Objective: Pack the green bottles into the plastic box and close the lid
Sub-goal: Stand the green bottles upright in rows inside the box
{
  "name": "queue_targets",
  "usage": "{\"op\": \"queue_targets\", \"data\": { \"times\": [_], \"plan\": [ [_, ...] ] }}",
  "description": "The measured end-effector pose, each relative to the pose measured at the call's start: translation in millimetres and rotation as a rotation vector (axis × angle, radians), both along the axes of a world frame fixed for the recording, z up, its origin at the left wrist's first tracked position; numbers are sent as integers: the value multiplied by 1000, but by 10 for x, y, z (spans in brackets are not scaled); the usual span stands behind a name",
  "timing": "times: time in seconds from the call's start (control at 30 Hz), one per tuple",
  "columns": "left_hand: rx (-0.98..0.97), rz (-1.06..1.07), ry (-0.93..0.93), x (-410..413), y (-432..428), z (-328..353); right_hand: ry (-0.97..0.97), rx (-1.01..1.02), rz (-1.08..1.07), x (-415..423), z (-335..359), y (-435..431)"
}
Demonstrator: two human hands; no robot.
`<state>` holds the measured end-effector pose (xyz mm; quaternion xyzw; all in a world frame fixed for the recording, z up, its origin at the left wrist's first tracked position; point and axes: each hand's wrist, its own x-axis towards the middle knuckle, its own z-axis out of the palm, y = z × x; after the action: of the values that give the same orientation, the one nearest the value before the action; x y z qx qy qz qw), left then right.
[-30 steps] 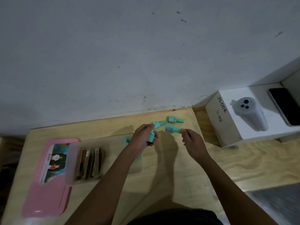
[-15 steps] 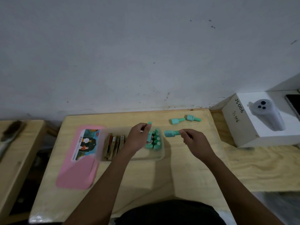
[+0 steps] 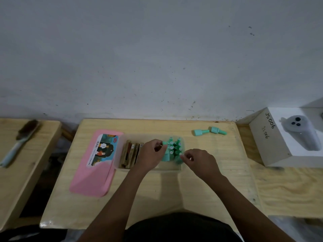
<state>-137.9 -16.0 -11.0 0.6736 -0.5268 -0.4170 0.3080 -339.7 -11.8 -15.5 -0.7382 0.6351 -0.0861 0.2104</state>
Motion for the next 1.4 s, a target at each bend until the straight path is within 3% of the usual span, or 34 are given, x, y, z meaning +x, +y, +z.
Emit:
{"op": "queue_targets", "data": {
  "times": [0.33, 0.53, 1.4],
  "plan": [
    [-5, -145, -93, -50, 54, -232, 289, -302, 132, 197, -279, 31],
    [-14, -218, -203, -62, 97, -380, 384, -336, 189, 223, -345, 40],
    [5, -200, -165, -166, 182, -485, 203, -267, 65, 74, -374, 101]
  ]
}}
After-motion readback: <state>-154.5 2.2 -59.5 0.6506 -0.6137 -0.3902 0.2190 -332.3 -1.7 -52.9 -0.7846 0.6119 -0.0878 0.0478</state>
